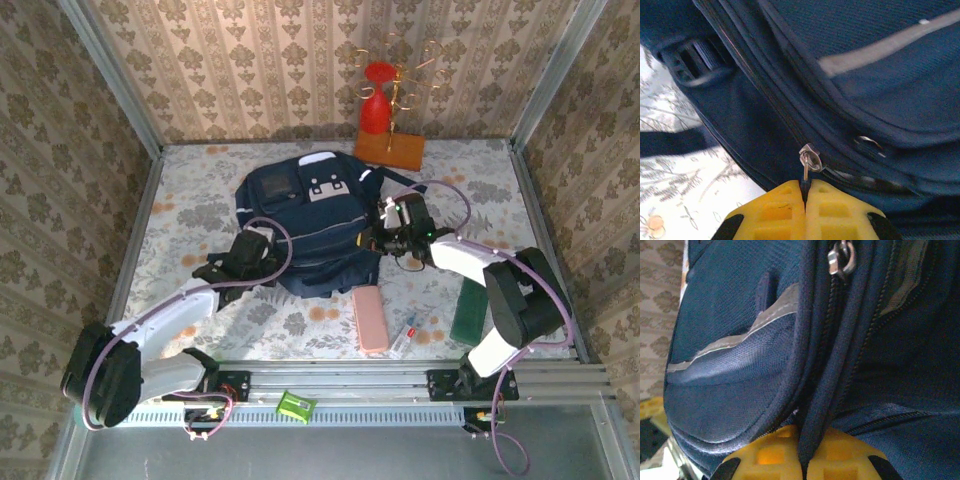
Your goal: Pack the student bag
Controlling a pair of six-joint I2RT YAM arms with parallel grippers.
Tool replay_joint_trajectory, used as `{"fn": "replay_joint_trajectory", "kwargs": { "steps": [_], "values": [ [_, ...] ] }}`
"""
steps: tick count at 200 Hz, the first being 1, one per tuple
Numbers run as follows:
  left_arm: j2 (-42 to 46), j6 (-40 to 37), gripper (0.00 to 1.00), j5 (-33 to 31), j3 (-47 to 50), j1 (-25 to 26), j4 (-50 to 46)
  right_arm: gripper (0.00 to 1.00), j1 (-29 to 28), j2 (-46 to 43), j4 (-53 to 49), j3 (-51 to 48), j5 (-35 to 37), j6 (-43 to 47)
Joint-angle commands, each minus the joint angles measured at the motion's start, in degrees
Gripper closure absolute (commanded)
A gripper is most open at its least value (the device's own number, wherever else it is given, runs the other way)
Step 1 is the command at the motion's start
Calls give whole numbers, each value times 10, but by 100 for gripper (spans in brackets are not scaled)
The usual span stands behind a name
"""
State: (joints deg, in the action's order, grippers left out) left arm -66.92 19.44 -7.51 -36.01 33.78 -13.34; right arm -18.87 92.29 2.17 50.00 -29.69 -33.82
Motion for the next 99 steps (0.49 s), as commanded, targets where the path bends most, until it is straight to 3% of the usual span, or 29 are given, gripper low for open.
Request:
{"fn": "replay_joint_trajectory", "kwargs": {
  "steps": [1, 63, 99],
  "values": [
    [-18, -20, 100, -81, -18, -40, -8, 100, 43, 11, -92, 43, -32, 98],
    [-105, -61, 100, -36, -55, -120, 79, 100, 57, 49, -207, 134, -51, 197],
    [-117, -72, 100, 71, -60, -133, 129, 100, 61, 73, -241, 175, -39, 215]
  ]
}}
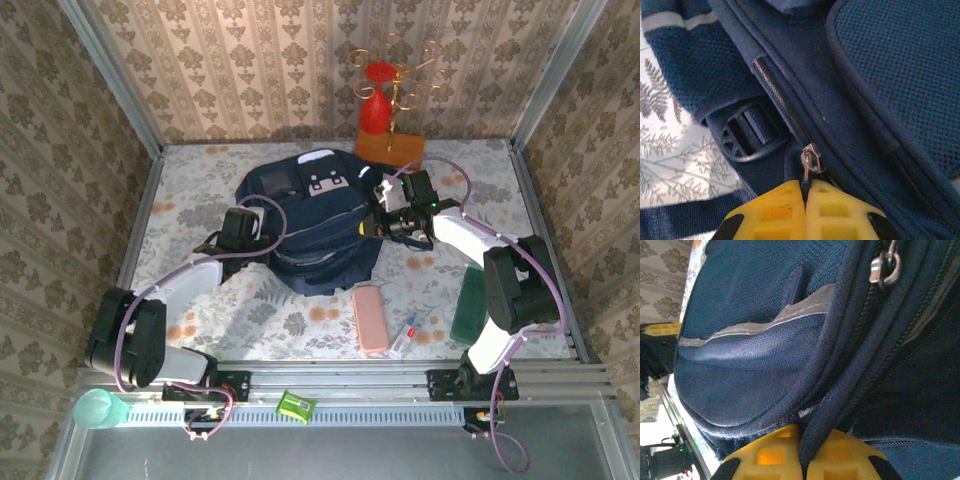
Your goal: Pack the student bag
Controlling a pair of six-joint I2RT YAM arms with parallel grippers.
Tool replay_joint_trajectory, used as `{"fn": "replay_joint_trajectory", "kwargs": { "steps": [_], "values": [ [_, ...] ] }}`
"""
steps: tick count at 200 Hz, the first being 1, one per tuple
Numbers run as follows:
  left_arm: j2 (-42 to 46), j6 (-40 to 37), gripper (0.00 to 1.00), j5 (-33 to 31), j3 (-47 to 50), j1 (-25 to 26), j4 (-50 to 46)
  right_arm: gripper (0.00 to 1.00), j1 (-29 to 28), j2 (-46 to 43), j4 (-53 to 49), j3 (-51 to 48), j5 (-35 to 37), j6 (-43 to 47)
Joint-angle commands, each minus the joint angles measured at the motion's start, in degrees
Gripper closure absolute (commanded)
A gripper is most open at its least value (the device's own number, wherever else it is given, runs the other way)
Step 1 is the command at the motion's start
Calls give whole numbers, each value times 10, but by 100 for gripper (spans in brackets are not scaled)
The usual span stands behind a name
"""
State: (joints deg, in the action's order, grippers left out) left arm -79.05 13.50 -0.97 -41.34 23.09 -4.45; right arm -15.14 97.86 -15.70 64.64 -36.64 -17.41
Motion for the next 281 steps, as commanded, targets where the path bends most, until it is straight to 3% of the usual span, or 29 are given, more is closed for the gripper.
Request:
{"fn": "replay_joint_trajectory", "kwargs": {
  "steps": [1, 38, 74, 89, 131, 164, 233, 241, 260, 281],
  "values": [
    [5, -12, 100, 9, -6, -27, 41, 100, 23, 18, -62, 29, 30, 50],
    [29, -2, 100, 25, 23, -13, 18, 100, 26, 45, -67, 80, 14, 35],
    [112, 35, 100, 56, 72, 55, 1, 100, 31, 72, -134, 157, 32, 65],
    [136, 41, 100, 38, 81, 60, -6, 100, 33, 77, -147, 170, 32, 77],
    [103, 16, 100, -29, 56, -11, -16, 100, 39, 101, -197, 189, 49, 131],
    [50, -2, 100, -40, 37, -54, 16, 100, 54, 108, -212, 197, 52, 160],
    [-38, 36, 100, -30, 6, -94, 58, 100, 62, 77, -154, 165, -59, 137],
    [-41, 39, 93, -24, -2, -94, 52, 100, 61, 71, -129, 157, -70, 121],
    [-8, 52, 63, -1, 1, -92, 40, 100, 56, 50, -75, 137, -100, 61],
    [81, 58, 47, 13, 35, -76, 29, 100, 40, 11, 28, 100, -130, -45]
  ]
}}
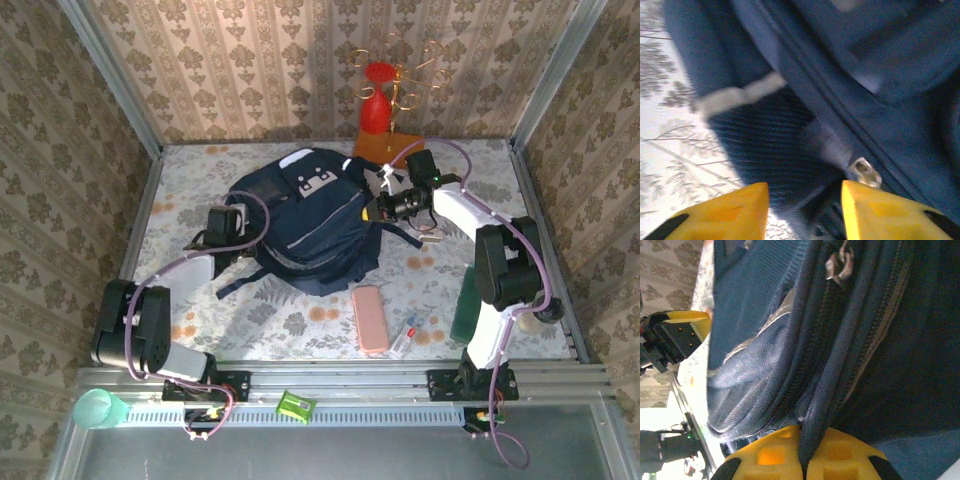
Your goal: Pack the student bag
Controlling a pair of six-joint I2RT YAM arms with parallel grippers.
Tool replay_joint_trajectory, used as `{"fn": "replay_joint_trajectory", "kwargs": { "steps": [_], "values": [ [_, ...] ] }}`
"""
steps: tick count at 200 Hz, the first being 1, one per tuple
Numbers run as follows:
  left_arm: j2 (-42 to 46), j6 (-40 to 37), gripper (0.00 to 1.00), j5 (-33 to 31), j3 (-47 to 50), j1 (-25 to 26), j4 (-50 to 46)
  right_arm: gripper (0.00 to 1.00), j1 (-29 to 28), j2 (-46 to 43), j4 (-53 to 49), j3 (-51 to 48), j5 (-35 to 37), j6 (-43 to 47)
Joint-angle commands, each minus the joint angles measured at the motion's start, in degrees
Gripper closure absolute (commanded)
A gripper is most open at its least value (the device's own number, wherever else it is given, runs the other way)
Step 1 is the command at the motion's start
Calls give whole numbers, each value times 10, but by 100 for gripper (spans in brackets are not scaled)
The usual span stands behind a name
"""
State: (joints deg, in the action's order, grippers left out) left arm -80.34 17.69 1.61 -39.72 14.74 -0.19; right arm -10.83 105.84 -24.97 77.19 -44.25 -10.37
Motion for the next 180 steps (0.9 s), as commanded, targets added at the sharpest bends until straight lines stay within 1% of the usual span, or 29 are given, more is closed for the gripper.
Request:
{"fn": "replay_joint_trajectory", "kwargs": {
  "steps": [1, 10, 28, 36, 41, 64, 87, 112, 124, 139, 147, 155, 164, 180],
  "values": [
    [99, 16, 47, -12, 21, 9, -13, 100, -4, -71, 127, -27, -55, -122],
    [144, 6, 41, -13, 39, 24, -6, 100, -15, -88, 174, -40, -62, -170],
    [217, -37, 22, -30, 57, 81, 20, 100, -33, -113, 271, -58, -62, -268],
    [232, -65, 17, -39, 53, 109, 29, 100, -43, -119, 301, -59, -59, -302],
    [238, -83, 15, -40, 47, 138, 33, 100, -49, -120, 320, -58, -57, -319],
    [207, -162, 7, -51, 5, 218, 37, 100, -72, -120, 371, -53, -29, -381],
    [143, -227, 1, -108, -40, 268, 25, 100, -78, -110, 415, -50, -17, -434],
    [76, -259, 0, -156, -79, 275, 34, 100, -79, -94, 440, -46, -27, -463],
    [46, -272, 3, -177, -96, 274, 43, 100, -79, -88, 447, -48, -33, -472],
    [15, -271, 10, -161, -117, 268, 43, 100, -79, -86, 447, -55, -31, -474],
    [6, -262, 11, -142, -130, 267, 33, 100, -79, -85, 440, -56, -27, -472],
    [6, -251, 10, -130, -135, 267, 27, 100, -78, -83, 423, -51, -19, -462],
    [18, -233, 7, -122, -129, 268, 26, 100, -77, -80, 382, -39, -2, -439],
    [66, -192, 4, -140, -100, 269, 44, 100, -78, -77, 331, -28, 29, -404]
  ]
}}
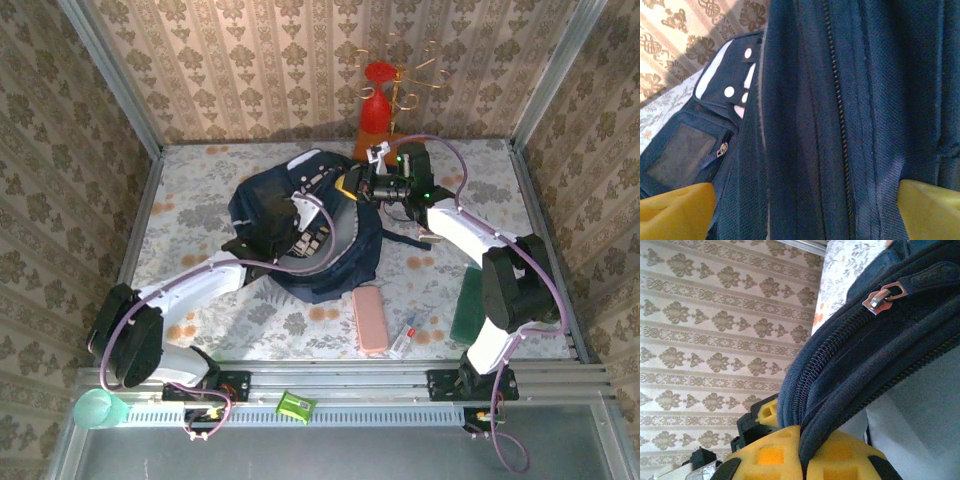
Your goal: Pack the student bag
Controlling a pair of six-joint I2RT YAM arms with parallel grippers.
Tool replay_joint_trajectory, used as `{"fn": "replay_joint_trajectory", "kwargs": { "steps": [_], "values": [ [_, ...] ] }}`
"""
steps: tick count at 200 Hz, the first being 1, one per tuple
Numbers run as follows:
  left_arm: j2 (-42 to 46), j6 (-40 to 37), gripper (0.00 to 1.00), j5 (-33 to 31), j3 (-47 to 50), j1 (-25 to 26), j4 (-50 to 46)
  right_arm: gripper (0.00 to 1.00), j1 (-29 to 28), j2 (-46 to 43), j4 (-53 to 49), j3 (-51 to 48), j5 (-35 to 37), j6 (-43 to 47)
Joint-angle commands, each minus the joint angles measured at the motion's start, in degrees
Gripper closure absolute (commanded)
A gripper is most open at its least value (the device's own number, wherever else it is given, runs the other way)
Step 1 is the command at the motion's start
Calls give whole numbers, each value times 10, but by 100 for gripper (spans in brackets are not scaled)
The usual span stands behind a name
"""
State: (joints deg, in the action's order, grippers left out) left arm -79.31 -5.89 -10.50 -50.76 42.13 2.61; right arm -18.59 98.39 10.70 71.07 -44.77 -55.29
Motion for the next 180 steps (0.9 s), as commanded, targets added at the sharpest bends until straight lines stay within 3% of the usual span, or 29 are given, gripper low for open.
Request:
{"fn": "replay_joint_trajectory", "kwargs": {
  "steps": [1, 13, 34, 90, 116, 131, 151, 157, 166, 180],
  "values": [
    [60, 46, 3, -20, 15, -5, 17, 100, -1, -2, -27, 33, 35, 46],
    [106, 67, 3, -24, 44, -6, 38, 100, -1, 2, -38, 35, 50, 54],
    [144, 65, 1, 29, 79, -4, 76, 100, -10, 18, -15, 40, 50, 33],
    [42, 35, 0, 53, 26, 1, 69, 100, -29, 21, -32, 67, 61, 23],
    [-5, 25, 3, -11, -11, -1, 35, 100, -31, 17, -15, 60, 51, 10],
    [-24, 28, 17, -26, -19, -11, 30, 100, -32, 12, -23, 60, 44, 17],
    [-24, 50, 49, 1, -14, -27, 40, 99, -27, 2, -76, 55, 50, 61],
    [-23, 58, 61, 13, -13, -34, 42, 94, -24, -3, -93, 47, 54, 74],
    [-21, 78, 85, 34, -13, -46, 42, 79, -17, -17, -115, 29, 64, 96],
    [-16, 119, 97, 53, -15, -65, 37, 64, -12, -56, -187, -2, 119, 168]
  ]
}}
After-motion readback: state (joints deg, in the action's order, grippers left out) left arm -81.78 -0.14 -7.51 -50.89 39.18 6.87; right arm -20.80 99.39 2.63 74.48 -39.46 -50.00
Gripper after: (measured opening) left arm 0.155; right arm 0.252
